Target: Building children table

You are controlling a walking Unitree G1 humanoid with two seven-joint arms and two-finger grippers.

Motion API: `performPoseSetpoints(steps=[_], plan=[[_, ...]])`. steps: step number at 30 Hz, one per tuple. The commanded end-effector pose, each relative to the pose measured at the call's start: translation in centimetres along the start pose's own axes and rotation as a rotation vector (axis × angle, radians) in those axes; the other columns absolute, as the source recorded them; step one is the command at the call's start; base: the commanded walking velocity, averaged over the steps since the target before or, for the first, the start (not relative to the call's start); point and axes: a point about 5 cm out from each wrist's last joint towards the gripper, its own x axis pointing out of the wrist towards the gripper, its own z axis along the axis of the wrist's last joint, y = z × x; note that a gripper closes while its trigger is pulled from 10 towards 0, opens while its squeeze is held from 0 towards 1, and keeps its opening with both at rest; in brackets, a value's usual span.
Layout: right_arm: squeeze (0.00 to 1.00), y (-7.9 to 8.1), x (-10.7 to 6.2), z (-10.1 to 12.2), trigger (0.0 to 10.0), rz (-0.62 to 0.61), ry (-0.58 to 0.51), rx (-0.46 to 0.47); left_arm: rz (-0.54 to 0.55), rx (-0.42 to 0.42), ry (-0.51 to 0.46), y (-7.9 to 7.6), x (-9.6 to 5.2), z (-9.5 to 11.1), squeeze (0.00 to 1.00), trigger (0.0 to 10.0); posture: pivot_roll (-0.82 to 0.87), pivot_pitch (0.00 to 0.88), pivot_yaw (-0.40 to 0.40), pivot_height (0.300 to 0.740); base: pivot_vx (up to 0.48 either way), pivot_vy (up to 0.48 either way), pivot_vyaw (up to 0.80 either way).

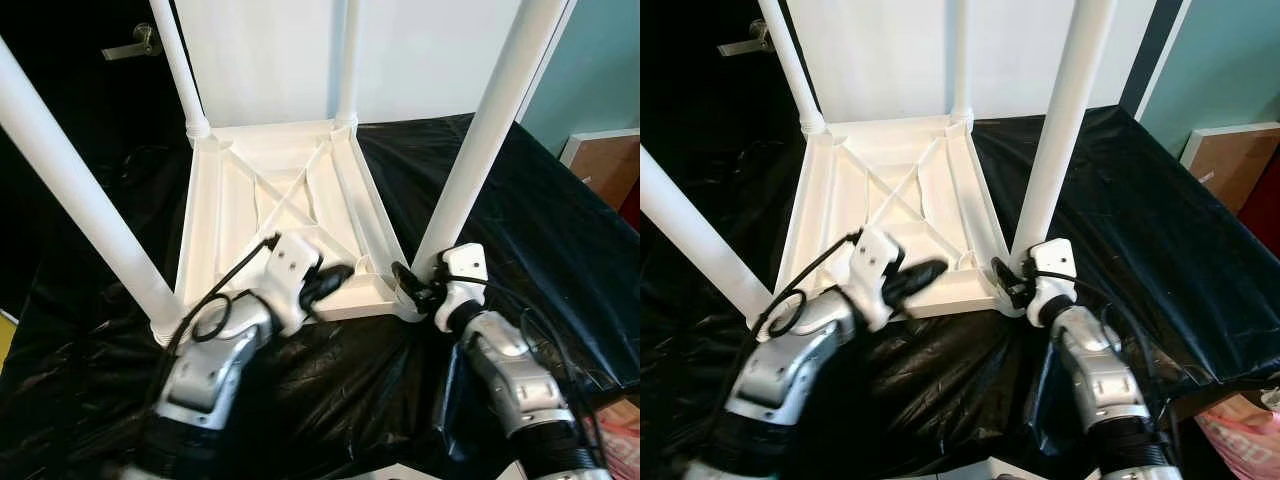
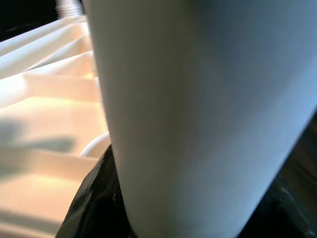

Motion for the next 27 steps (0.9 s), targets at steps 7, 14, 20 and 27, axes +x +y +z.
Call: performPoseSetpoints(steps=[7,14,20,27], plan=[[0.0,1.0,-0.3,-1.4,10.0,-0.326,0.054,0.101,0.102,-0.059,0.009,-0.3,1.7,-0.1,0.0,10.0,-0.05,0.089,0.013,0.74,0.0,0.0,0.0],[0.0,1.7,-0.4,-0.1,10.0,-0.278,-0.015,0.124,0.127,-0.055,0.013,-1.3,2.7,-0.5,0.0,10.0,-0.07,0.092,0.012,0.74,0.0,0.0,0.0],[1.0,1.5,-0.7,1.0,10.0,-0.255,-0.08,0.095,0.13,-0.065,0.022,-1.8,3.0,-0.6,0.0,10.0,-0.07,0.092,0.007,0.74,0.0,0.0,0.0],[1.0,0.2,-1.6,1.6,10.0,-0.113,-0.104,0.076,0.14,-0.053,0.048,-1.8,3.1,-0.9,0.0,10.0,-0.07,0.089,0.0,0.74,0.0,0.0,0.0]])
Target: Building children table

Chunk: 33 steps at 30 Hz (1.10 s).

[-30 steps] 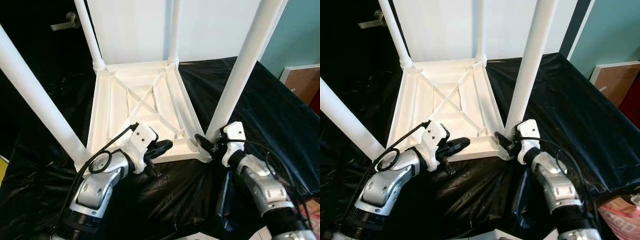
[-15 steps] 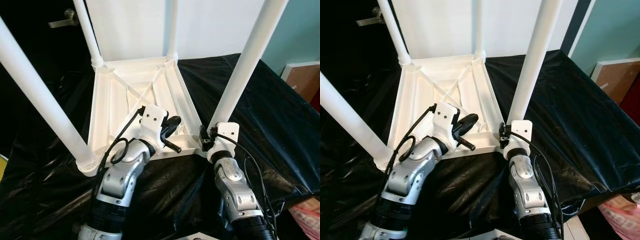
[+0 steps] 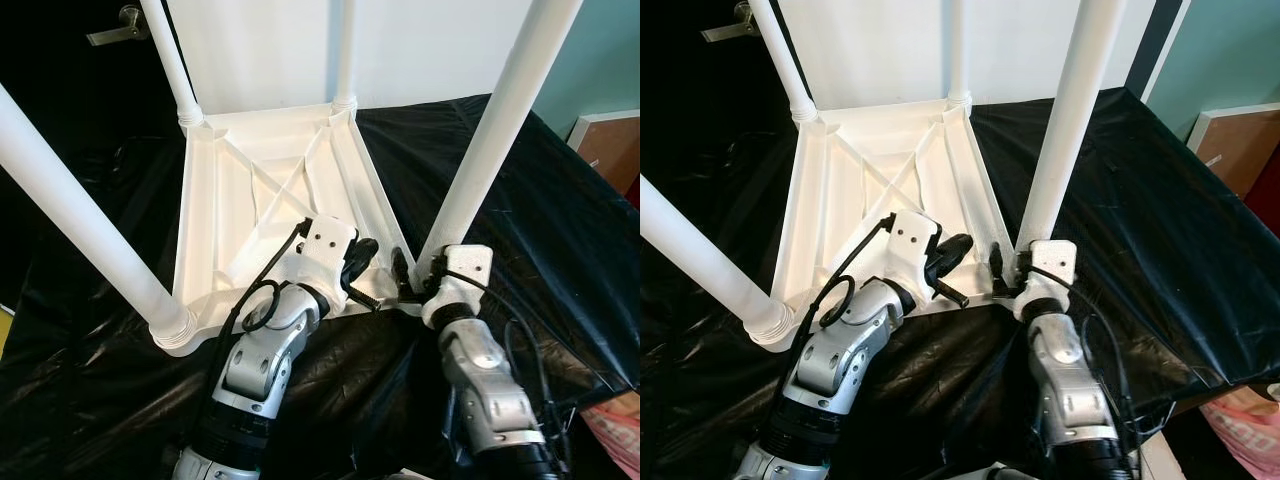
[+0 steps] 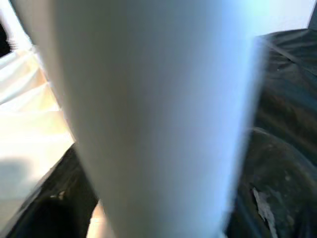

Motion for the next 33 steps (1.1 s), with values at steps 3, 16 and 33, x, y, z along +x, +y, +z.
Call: performPoseSetpoints(steps=[3,16,33], plan=[[0.46,-0.4,-0.2,0.0,10.0,0.138,0.025,0.007,0.044,0.022,0.028,0.2,0.0,-0.4,0.0,10.0,-0.07,0.087,0.003,0.74,0.0,0.0,0.0],[0.0,-1.0,1.3,0.2,10.0,0.506,0.084,-0.135,0.023,0.093,0.059,-0.2,-0.3,-1.0,0.0,10.0,-0.05,0.072,-0.007,0.74,0.0,0.0,0.0],[0.0,-2.6,2.2,-1.1,0.0,0.562,0.168,-0.173,0.026,0.131,0.041,-0.2,0.1,-0.8,0.0,10.0,-0.06,0.037,-0.032,0.74,0.0,0.0,0.0]])
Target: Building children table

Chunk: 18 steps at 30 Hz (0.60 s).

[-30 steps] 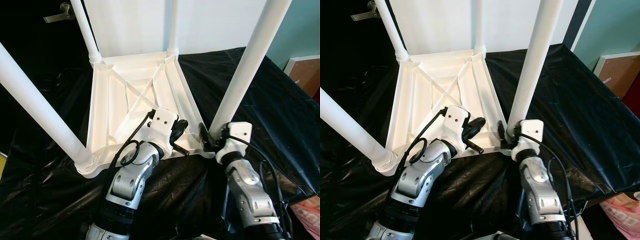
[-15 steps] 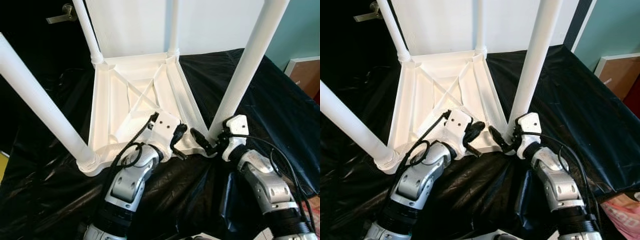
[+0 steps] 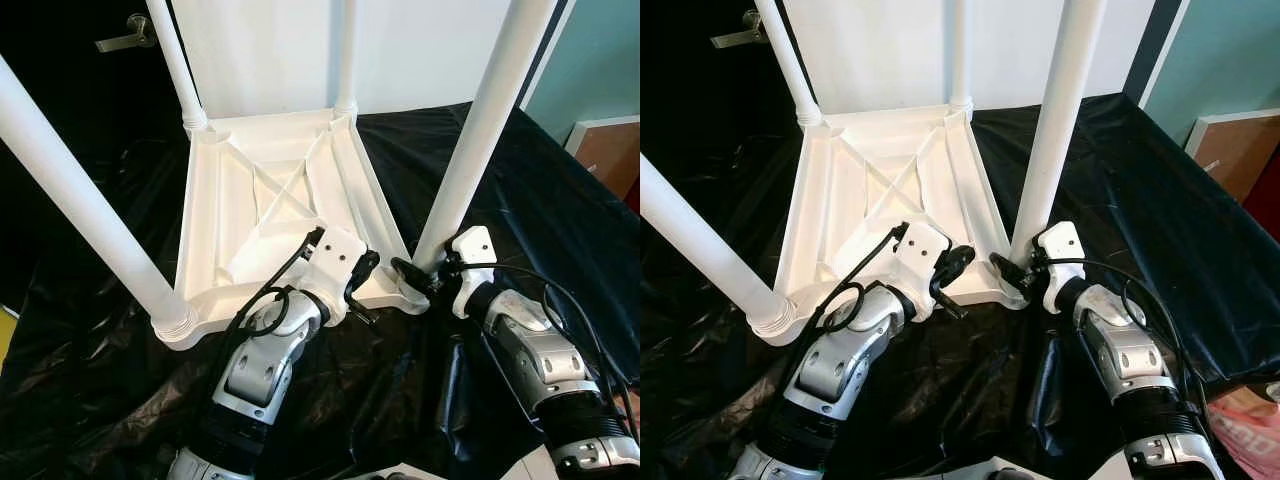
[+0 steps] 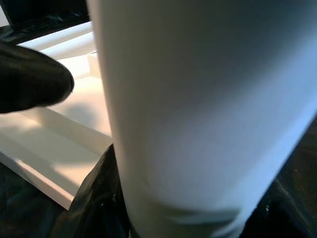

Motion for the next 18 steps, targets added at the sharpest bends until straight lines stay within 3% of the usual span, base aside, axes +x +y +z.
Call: performPoseSetpoints(steps=[1,2,3,5,7,13,17,18], plan=[[0.0,0.4,-0.1,-0.9,0.0,0.008,0.04,0.017,0.039,0.008,-0.004,0.1,0.0,-0.1,0.0,10.0,-0.07,0.036,-0.027,0.74,0.0,0.0,0.0],[0.0,0.4,-0.1,-0.9,0.0,0.008,0.04,0.017,0.039,0.008,-0.004,0.1,0.0,-0.1,0.0,10.0,-0.07,0.036,-0.027,0.74,0.0,0.0,0.0],[0.0,0.4,-0.1,-1.0,10.0,-0.003,0.042,0.021,0.04,0.005,-0.007,0.1,0.0,-0.1,0.0,10.0,-0.07,0.034,-0.027,0.74,0.0,0.0,0.0],[0.0,0.5,-0.1,-1.0,10.0,-0.031,0.039,0.029,0.038,0.004,-0.006,0.0,0.0,-0.2,0.0,10.0,-0.07,0.034,-0.027,0.74,0.0,0.0,0.0],[0.0,1.1,-0.1,-1.2,10.0,-0.163,0.026,0.043,0.037,0.003,0.002,0.0,0.0,-0.3,0.0,10.0,-0.08,0.032,-0.025,0.74,0.0,0.0,0.0],[0.0,2.5,0.2,-1.2,10.0,-0.27,0.013,0.08,0.045,-0.001,0.009,0.1,0.0,-0.5,0.0,10.0,-0.09,0.034,-0.024,0.74,0.0,0.0,0.0],[0.0,3.6,1.0,-1.5,10.0,-0.508,0.027,0.177,0.05,-0.004,0.006,0.2,0.2,-0.5,0.0,10.0,-0.1,0.053,-0.015,0.74,0.0,0.0,0.0],[0.0,3.6,1.0,-1.5,10.0,-0.508,0.027,0.177,0.05,-0.004,0.006,0.2,0.2,-0.5,0.0,10.0,-0.1,0.053,-0.015,0.74,0.0,0.0,0.0]])
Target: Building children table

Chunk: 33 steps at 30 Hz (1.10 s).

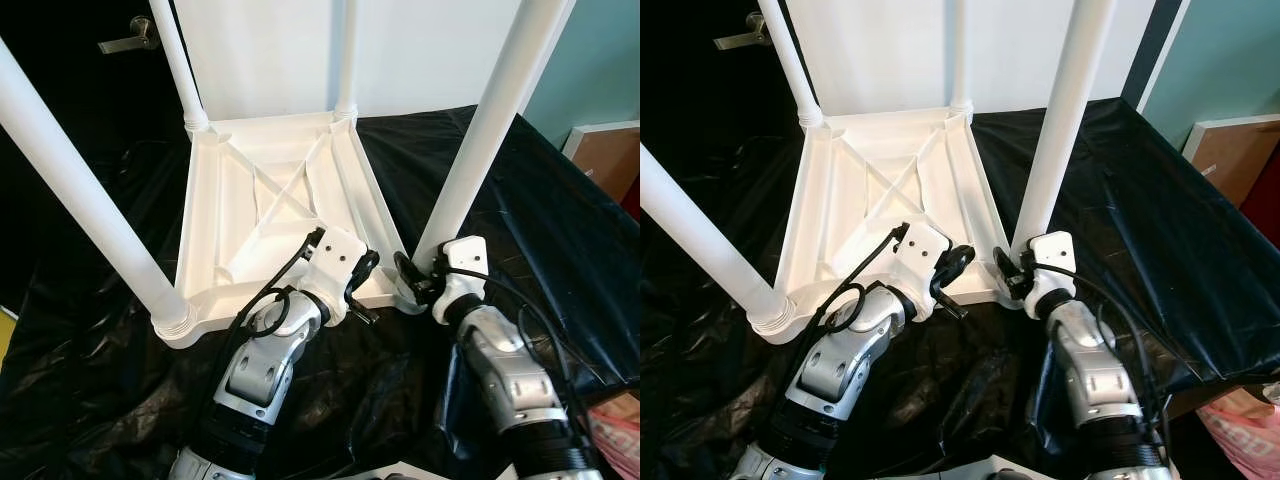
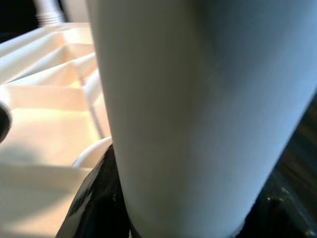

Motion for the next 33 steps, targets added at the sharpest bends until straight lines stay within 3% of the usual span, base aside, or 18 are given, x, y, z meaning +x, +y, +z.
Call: performPoseSetpoints(steps=[1,3,7,15,16,21,23,25,27,28,30,31,33], plan=[[0.0,0.0,-0.2,-1.4,10.0,-0.07,0.075,0.024,0.046,0.0,0.008,0.2,0.2,-0.3,0.0,10.0,-0.1,0.055,-0.015,0.74,0.0,0.0,0.0],[0.0,0.4,0.1,-1.4,10.0,-0.128,0.075,0.043,0.044,0.001,0.01,0.2,0.2,-0.4,0.0,10.0,-0.1,0.058,-0.01,0.74,0.0,0.0,0.0],[0.0,1.1,0.2,-1.0,10.0,-0.12,0.06,0.05,0.041,0.004,0.013,0.2,0.3,-0.4,0.0,10.0,-0.11,0.06,-0.005,0.74,0.0,0.0,0.0],[0.0,1.0,0.1,-0.7,10.0,-0.125,0.055,0.046,0.043,0.007,0.012,0.4,0.4,-0.3,0.0,10.0,-0.1,0.061,-0.008,0.74,0.0,0.0,0.0],[1.0,0.9,0.2,-0.6,10.0,-0.129,0.051,0.047,0.046,0.009,0.012,0.5,0.4,-0.3,0.0,10.0,-0.1,0.062,-0.01,0.74,0.0,0.0,0.0],[1.0,1.0,0.3,-0.1,10.0,-0.103,0.031,0.056,0.055,0.014,0.012,0.7,0.3,-0.3,0.0,10.0,-0.1,0.06,-0.013,0.74,0.0,0.0,0.0],[1.0,0.7,0.3,0.8,10.0,0.028,0.0,0.049,0.062,0.015,0.012,0.9,0.2,-0.3,0.0,10.0,-0.09,0.058,-0.013,0.74,0.0,0.0,0.0],[1.0,0.7,0.3,0.8,10.0,0.028,0.0,0.049,0.062,0.015,0.012,0.9,0.2,-0.3,0.0,10.0,-0.09,0.058,-0.013,0.74,0.0,0.0,0.0],[1.0,-0.1,0.3,1.1,10.0,0.118,-0.007,0.016,0.062,0.019,0.013,0.9,0.2,-0.3,0.0,10.0,-0.09,0.055,-0.008,0.74,0.0,0.0,0.0],[0.71,-0.5,0.3,1.3,10.0,0.17,-0.009,-0.005,0.061,0.022,0.014,1.0,0.2,-0.3,0.0,10.0,-0.09,0.053,-0.006,0.74,0.0,0.0,0.0],[0.71,-0.5,0.3,1.3,10.0,0.17,-0.009,-0.005,0.061,0.022,0.014,1.0,0.2,-0.3,0.0,10.0,-0.09,0.053,-0.006,0.74,0.0,0.0,0.0],[0.0,-0.8,0.4,1.5,10.0,0.204,-0.009,-0.02,0.061,0.024,0.014,1.0,0.2,-0.3,0.0,10.0,-0.09,0.053,-0.006,0.74,0.0,0.0,0.0],[0.0,-1.2,0.4,1.8,10.0,0.301,-0.009,-0.052,0.059,0.029,0.011,1.2,0.3,-0.1,0.0,10.0,-0.09,0.05,0.003,0.74,0.0,0.0,0.0]])
